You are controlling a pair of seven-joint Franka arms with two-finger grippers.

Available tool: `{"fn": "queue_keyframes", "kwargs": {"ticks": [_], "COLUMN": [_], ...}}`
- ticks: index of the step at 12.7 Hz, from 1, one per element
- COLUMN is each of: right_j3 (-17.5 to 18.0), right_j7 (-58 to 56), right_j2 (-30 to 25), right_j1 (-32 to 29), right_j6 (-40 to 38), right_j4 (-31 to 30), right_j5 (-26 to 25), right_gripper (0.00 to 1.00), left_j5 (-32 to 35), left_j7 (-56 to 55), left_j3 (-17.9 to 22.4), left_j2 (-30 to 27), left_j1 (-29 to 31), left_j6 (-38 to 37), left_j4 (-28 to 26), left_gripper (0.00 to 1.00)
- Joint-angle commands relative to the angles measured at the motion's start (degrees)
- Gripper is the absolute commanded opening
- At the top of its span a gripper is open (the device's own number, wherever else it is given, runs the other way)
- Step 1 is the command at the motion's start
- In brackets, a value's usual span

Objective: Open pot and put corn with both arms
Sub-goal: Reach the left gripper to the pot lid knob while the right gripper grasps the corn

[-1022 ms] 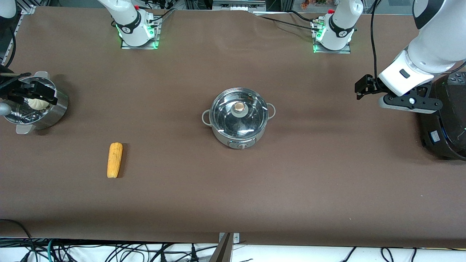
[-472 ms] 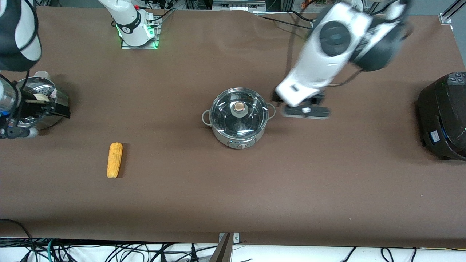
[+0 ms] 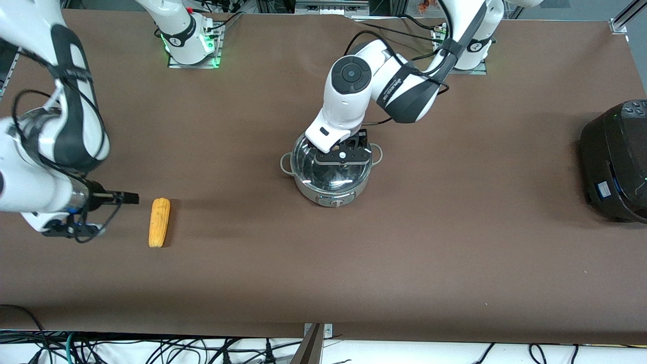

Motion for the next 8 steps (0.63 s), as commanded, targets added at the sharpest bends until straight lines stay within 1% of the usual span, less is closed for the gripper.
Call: {"fn": "queue_keyframes", "kwargs": {"ticks": [1,3,5,6,7,8], "right_j3": [0.6,0.8,0.9,0.9,0.9,0.9], "right_j7": [0.5,0.6,0.7,0.7,0.7,0.7], "right_j2": [4.2,5.7,6.6,7.2,7.6,8.3], "right_j1": [-0.5,-0.3,0.3,0.3,0.3,0.4], "right_j6": [6.5,11.4,13.5,13.8,14.5,15.4], "right_j4": [-0.9,-3.0,-3.5,-3.5,-3.5,-3.5], "right_j5": [0.9,1.0,1.0,1.7,3.1,3.7], "right_gripper": [1.00,1.00,1.00,1.00,1.00,1.00], "left_j5": [4.6,4.6,4.4,4.4,4.4,4.4], "left_j7": [-0.5,-0.6,-0.5,-0.5,-0.4,-0.6], "left_j3": [0.4,0.5,0.5,0.4,0.4,0.4], "left_j2": [2.0,3.3,3.7,3.7,3.5,3.3], "left_j1": [-1.6,-2.8,-3.1,-3.0,-3.0,-3.0], "left_j6": [-0.2,-0.2,-0.2,-0.4,-0.7,-0.8], "left_j4": [1.4,1.4,1.4,1.4,1.4,1.5], "left_gripper": [0.94,0.89,0.71,0.49,0.30,0.14]}}
